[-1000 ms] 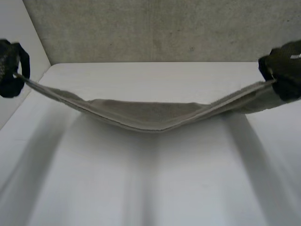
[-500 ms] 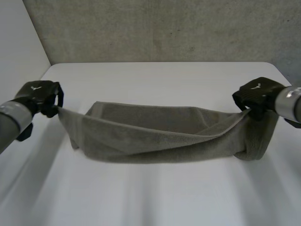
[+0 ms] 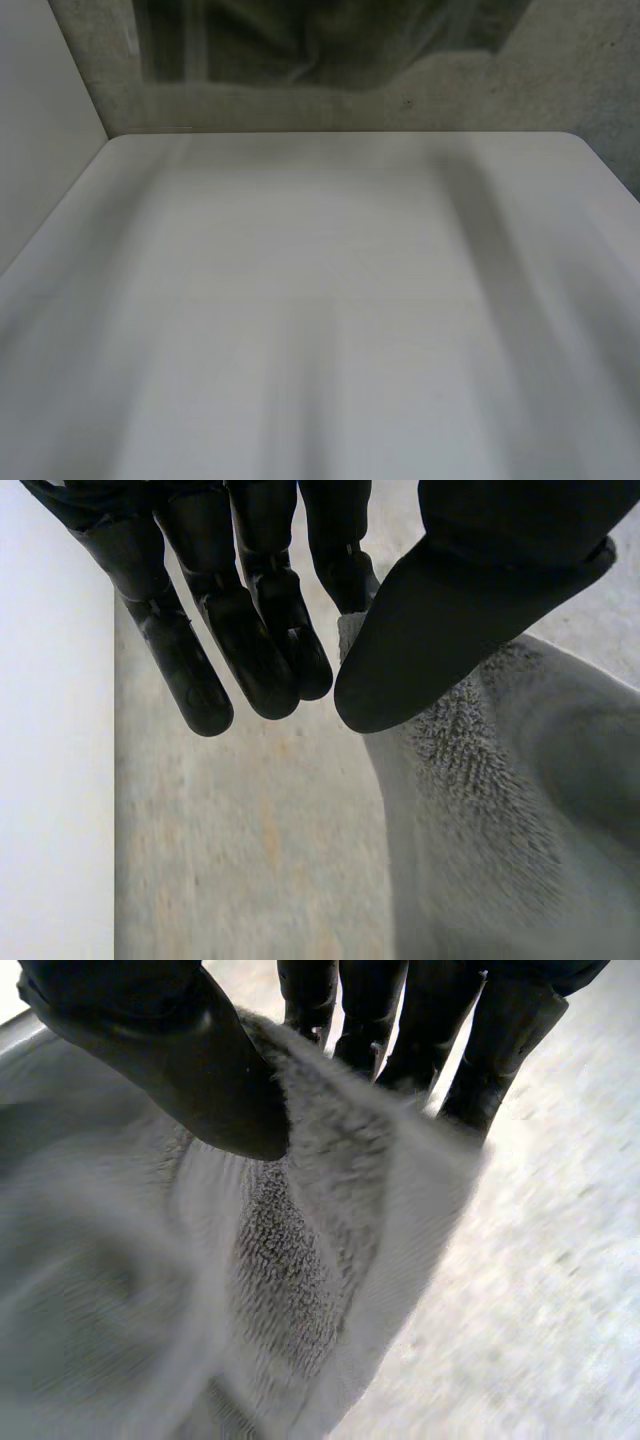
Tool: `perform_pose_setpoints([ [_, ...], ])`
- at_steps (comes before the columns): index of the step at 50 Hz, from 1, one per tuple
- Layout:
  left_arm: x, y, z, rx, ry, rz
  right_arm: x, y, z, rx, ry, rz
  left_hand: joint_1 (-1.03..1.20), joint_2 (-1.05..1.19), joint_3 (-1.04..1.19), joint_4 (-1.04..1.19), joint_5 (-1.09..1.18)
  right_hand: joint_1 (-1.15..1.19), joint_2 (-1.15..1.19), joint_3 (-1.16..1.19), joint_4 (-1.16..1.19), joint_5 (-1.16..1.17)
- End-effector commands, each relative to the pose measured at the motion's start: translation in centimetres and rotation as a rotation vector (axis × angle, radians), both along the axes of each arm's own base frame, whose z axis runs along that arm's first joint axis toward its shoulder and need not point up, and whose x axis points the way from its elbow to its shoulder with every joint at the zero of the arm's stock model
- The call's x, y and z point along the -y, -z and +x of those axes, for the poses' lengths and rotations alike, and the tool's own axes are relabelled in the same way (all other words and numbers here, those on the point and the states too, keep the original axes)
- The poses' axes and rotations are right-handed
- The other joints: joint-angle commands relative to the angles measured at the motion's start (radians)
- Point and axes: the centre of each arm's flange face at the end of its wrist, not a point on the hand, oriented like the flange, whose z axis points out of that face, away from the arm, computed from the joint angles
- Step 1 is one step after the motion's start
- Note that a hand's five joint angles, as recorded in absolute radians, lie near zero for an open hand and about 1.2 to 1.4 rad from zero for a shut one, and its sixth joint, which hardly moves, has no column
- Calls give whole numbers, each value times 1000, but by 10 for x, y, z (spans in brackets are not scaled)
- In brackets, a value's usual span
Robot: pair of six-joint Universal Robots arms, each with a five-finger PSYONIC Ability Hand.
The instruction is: Fold the laundry
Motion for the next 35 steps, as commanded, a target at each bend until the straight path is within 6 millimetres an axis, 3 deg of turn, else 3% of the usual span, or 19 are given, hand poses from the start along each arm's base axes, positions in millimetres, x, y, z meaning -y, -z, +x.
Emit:
perform_pose_setpoints([
  [1,2,96,16,75,-31,319,-14,87,7,-264,-73,353,208,179,179,177,196,57,57,49,53,48],
  [2,2,122,25,87,-41,392,-19,110,9,-330,-101,411,208,179,179,177,196,57,57,49,53,48],
  [3,2,123,25,87,-42,393,-19,110,9,-330,-101,412,208,179,179,177,196,57,57,49,53,48],
  [4,1,149,34,101,-42,459,-25,137,9,-392,-120,476,208,179,179,177,196,57,57,49,53,48],
  [5,-1,174,42,113,-34,516,-25,137,9,-393,-121,476,208,179,179,177,196,57,57,49,53,48],
  [6,-1,174,42,113,-34,516,-32,162,9,-450,-139,529,208,179,179,177,196,57,57,49,53,48],
  [7,-8,200,43,127,-4,573,-38,188,8,-503,-157,580,208,179,179,177,196,57,57,49,53,48],
  [8,-8,200,43,127,-4,574,-39,188,8,-503,-157,581,208,179,179,177,196,57,57,49,53,48],
  [10,-21,244,42,159,50,651,-49,233,6,-584,-174,647,208,179,179,177,196,57,57,49,53,48],
  [11,-21,244,41,159,50,651,-49,233,6,-584,-174,648,208,179,179,177,196,57,57,49,53,48],
  [12,-26,263,42,187,59,677,-52,257,5,-613,-180,681,208,179,179,177,196,57,57,49,53,48],
  [13,-31,283,42,230,61,708,-52,257,5,-613,-180,682,208,179,179,177,196,57,57,49,53,48],
  [14,-31,283,42,230,61,708,-54,276,5,-635,-181,702,208,179,179,177,196,57,57,49,53,48],
  [15,-34,299,43,285,52,734,-56,289,3,-648,-177,721,208,179,179,177,196,57,57,49,53,48],
  [17,-39,311,45,345,41,761,-57,298,2,-654,-172,741,208,179,179,177,196,57,57,49,53,48],
  [21,-49,325,63,472,-9,843,-61,301,-2,-661,-155,764,208,179,179,177,196,57,57,49,53,48],
  [24,-52,324,72,488,-30,870,-63,286,-6,-657,-122,749,208,179,179,177,196,57,57,49,53,48],
  [29,-60,301,92,473,-82,909,-65,238,-35,-621,-34,735,208,179,179,177,196,57,57,49,53,48],
  [35,-76,274,98,456,-77,900,-74,215,-55,-642,-1,800,208,179,179,177,196,57,57,49,53,48],
])
